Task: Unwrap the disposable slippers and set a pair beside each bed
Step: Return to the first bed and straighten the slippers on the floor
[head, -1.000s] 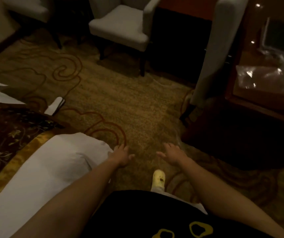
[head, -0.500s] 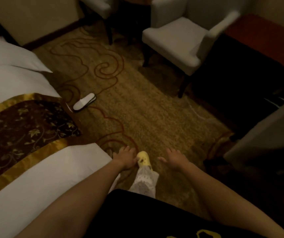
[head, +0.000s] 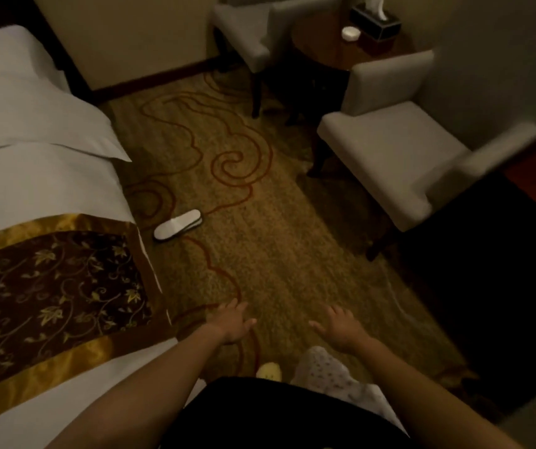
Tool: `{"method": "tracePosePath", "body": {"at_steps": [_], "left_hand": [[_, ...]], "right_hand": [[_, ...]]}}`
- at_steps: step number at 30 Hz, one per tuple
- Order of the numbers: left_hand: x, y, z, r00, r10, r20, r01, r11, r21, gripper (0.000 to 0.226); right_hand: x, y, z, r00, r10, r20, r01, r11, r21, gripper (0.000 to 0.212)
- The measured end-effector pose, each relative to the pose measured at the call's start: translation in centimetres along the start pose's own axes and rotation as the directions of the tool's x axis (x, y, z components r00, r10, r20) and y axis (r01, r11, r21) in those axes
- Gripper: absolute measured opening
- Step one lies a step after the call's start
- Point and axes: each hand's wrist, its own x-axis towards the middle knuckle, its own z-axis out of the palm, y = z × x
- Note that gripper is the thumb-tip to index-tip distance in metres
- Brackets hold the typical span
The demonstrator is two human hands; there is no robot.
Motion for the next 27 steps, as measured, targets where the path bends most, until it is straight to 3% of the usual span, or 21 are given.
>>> {"method": "tracePosePath", "body": {"at_steps": [8, 14, 20, 27], "left_hand": [[7.2, -1.8, -7.0, 0.98, -0.189, 0.059, 0.197, 0.962, -0.191, 0.062], [12.5, -2.5, -14.8, 0.954, -0.297, -0.035, 0.255, 0.869, -0.423, 0.057], [14.7, -4.4, -20.8, 0.909, -0.415, -0.046, 0.282, 0.69, -0.666, 0.06], [17.8, -10.7, -26.9, 0.834, -0.549, 0.049, 0.371, 0.495, -0.786, 0.065]], "right_hand": [[11.9, -5.3, -10.7, 0.987, -0.137, 0.088, 0.15, 0.976, -0.16, 0.074], [22.0, -10.7, -22.4, 0.962, -0.239, 0.13, 0.269, 0.905, -0.33, 0.075], [29.0, -18.0, -30.9, 0.922, -0.351, 0.162, 0.385, 0.798, -0.464, 0.073], [36.7, -28.3, -36.2, 0.798, -0.524, 0.299, 0.59, 0.572, -0.57, 0.069]]}}
